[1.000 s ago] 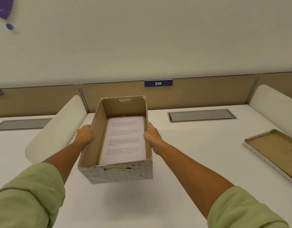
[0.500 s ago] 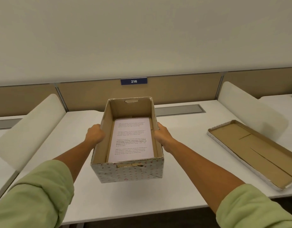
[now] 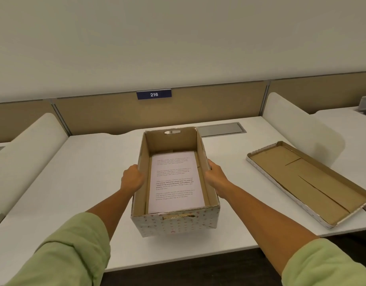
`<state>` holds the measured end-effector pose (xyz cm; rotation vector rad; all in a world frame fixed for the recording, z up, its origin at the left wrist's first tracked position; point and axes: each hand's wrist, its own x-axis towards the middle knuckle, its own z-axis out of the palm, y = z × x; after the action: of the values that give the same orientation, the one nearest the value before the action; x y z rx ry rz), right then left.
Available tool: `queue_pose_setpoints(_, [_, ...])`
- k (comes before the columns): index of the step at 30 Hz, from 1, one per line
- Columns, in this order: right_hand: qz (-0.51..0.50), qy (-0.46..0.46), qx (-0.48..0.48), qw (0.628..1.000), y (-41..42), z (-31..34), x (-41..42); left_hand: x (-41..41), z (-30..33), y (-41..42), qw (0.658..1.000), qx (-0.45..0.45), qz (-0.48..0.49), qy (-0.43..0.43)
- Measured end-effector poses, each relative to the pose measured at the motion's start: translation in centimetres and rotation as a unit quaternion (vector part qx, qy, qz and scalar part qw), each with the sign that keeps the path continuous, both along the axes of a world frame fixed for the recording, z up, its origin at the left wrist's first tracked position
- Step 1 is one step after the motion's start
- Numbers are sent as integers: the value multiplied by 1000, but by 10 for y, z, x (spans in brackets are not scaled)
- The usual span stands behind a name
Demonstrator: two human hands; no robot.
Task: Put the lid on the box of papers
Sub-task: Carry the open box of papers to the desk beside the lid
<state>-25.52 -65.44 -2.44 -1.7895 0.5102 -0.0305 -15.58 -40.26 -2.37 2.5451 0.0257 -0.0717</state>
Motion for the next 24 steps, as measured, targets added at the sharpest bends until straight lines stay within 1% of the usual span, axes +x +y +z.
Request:
queue_pose_setpoints(3, [-3, 7, 4, 1000, -4, -6, -2, 0, -9, -5, 1000, 4, -1, 12])
queue_pose_setpoints(8, [-5, 18, -14, 1000, -13, -18, -4, -2, -24, -12, 1000, 6, -2, 27])
queue_pose_setpoints(14, [-11, 32, -32, 999, -15, -33, -5, -6, -38, -15, 1000, 6, -6, 13])
queue_pose_setpoints(20, [-10, 32, -59, 998, -14, -37, -5, -4, -42, -18, 999, 9, -1, 31])
queue_pose_setpoints(22, [-14, 35, -78, 996, -13, -37, -6, -2, -42, -19, 998, 43, -30, 18])
queue_pose_setpoints(24, [-26, 28, -121, 992, -13, -34, -4, 1, -39, -22, 988, 128, -79, -42])
